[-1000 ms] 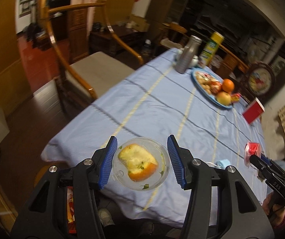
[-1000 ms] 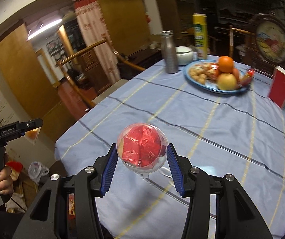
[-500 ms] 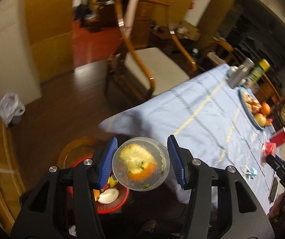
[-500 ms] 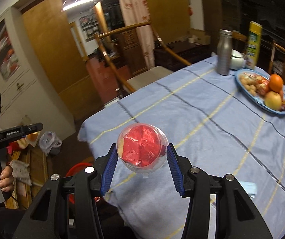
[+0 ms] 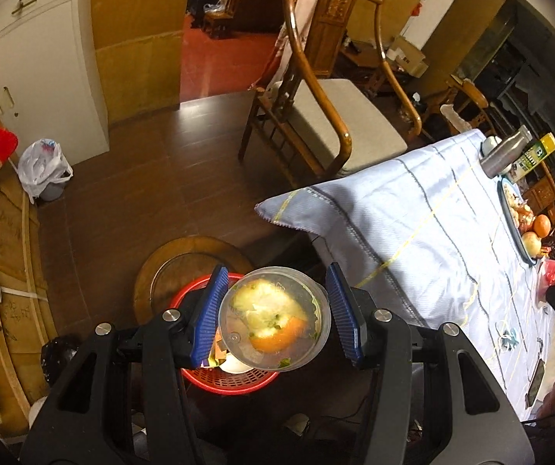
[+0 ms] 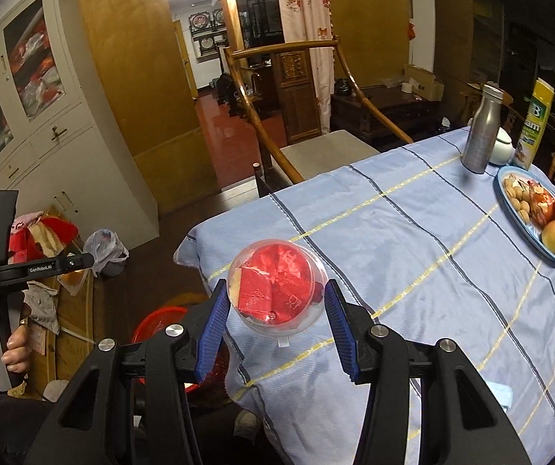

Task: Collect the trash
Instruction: 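Open the left gripper to drop the orange-peel cup into the basket, then lower the red jelly cup into the basket and open the right gripper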

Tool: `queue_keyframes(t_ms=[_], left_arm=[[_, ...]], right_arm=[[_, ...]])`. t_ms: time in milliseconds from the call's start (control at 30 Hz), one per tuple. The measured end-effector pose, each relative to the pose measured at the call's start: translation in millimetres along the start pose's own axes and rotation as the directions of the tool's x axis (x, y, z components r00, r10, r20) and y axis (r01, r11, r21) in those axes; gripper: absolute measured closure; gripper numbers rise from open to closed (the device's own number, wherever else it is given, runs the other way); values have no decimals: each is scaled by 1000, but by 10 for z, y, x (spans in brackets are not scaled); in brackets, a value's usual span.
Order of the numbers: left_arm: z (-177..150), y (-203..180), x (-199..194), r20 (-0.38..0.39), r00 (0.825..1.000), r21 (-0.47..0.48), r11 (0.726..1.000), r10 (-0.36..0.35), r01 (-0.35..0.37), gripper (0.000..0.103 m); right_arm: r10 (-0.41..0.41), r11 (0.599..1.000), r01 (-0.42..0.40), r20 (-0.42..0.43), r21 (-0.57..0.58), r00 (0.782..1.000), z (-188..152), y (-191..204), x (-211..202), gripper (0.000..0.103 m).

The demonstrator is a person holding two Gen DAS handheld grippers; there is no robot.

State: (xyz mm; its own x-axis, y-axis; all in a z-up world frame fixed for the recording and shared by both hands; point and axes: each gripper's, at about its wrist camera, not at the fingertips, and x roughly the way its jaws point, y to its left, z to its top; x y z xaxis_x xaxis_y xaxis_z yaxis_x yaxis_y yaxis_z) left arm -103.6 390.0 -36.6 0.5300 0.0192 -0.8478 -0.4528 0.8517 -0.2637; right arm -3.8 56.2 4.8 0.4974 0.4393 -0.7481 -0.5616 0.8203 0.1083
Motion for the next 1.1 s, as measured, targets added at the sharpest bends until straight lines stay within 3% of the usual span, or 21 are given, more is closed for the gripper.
queue_keyframes(t_ms=[133,233,433,667,1100], left_arm=[[-29,-27,53,-18,999,19,999,43,-43,49],[-56,-57,44,-15,997,32,997,70,-70,36],[-56,-128,-21,20,992,49,991,121,-122,26],[-51,-173,-99,68,974,57,974,214,-218,21],[-149,-120,-258,96,946,36,948,311,-316,18]], right_arm=[[6,1000,-6,-5,-12,1000,23,32,34,54],[11,1000,-11,-6,-22,1000,32,60,42,54],[22,999,-22,-10,-32,1000,29,60,60,53],[51,997,-52,-25,-58,998,23,129,110,53],[136,977,-146,-68,-154,988,48,428,253,53]])
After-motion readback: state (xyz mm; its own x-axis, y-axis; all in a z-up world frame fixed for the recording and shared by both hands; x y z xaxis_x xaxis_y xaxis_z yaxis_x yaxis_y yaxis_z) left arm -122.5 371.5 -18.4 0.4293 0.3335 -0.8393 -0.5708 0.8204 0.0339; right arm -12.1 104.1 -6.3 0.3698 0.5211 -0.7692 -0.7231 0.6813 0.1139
